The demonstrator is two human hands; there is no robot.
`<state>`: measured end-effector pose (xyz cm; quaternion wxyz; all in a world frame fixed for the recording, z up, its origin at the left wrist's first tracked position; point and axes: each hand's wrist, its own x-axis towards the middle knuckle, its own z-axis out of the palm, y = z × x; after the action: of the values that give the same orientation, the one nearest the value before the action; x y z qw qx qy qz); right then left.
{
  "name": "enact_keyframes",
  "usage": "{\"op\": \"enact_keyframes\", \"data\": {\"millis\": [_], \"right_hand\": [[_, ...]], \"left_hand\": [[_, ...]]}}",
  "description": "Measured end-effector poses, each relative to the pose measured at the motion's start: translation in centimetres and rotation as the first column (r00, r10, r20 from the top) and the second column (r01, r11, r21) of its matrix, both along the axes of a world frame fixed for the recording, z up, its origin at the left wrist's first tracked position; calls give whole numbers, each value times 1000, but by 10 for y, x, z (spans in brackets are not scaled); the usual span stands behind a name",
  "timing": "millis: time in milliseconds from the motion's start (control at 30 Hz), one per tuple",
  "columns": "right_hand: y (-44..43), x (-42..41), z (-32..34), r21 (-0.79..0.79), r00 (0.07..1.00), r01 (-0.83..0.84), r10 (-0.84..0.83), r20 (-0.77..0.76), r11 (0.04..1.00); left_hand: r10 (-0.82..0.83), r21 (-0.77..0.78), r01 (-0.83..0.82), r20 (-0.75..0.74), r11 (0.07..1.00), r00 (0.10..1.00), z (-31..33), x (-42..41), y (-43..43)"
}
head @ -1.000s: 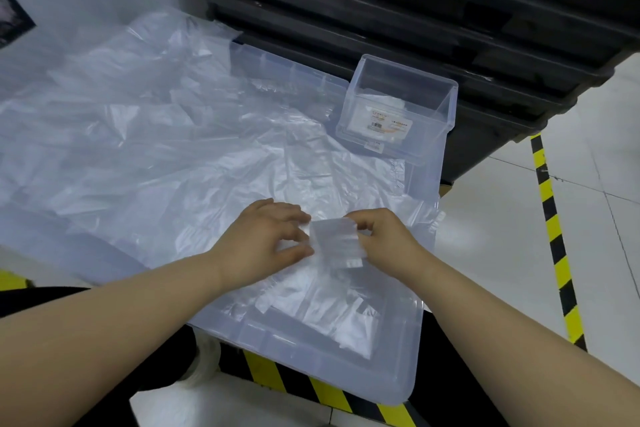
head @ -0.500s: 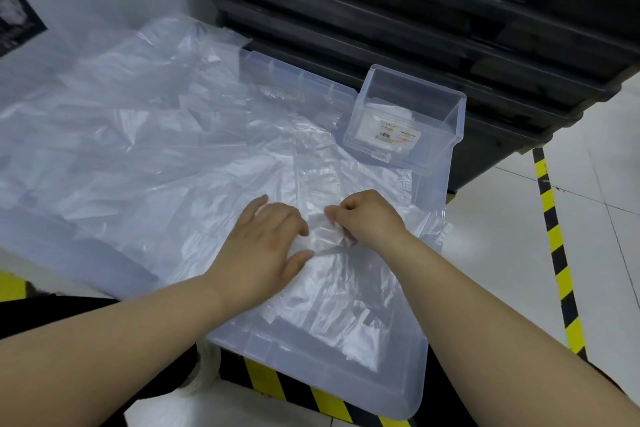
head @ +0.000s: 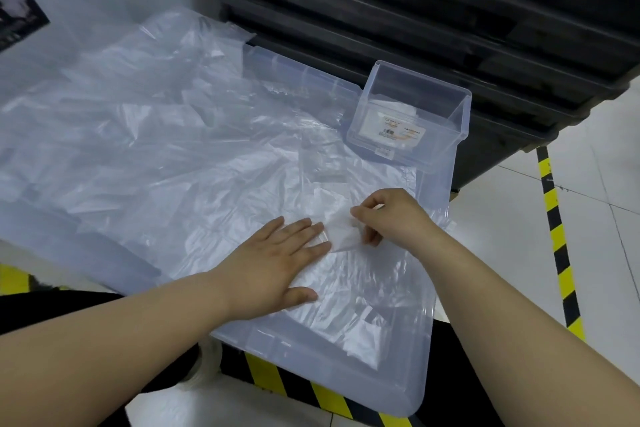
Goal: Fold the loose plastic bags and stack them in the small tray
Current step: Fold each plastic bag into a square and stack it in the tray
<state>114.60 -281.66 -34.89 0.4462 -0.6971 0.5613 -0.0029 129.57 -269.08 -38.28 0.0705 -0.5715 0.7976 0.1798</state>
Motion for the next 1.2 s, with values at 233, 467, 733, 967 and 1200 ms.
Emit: {"op": "enact_keyframes", "data": {"millis": [233,467,733,967,1200], "right_hand": [[14,-16,-9,-658,846,-493,489,-212,569],[26,-3,-28,-709,788,-569,524,-325,417],[29,1,-15,-601,900,-411,411,-147,685],[32,1,0,-271,922,-242,308,234,931],[26,-2,4,-71,916,-273,282,287,959]], "left_hand": [[28,-94,-28,-7,995,1000,-2,5,-5],[34,-308,-53,-66,950,997,-11,12,-7],[93,-428,-164,-183,889,979,-14,18,-12],[260,-186,-365,-426,912,866,2,13,-14],[561,94,-630,-568,771,602,10,8,-14]]}}
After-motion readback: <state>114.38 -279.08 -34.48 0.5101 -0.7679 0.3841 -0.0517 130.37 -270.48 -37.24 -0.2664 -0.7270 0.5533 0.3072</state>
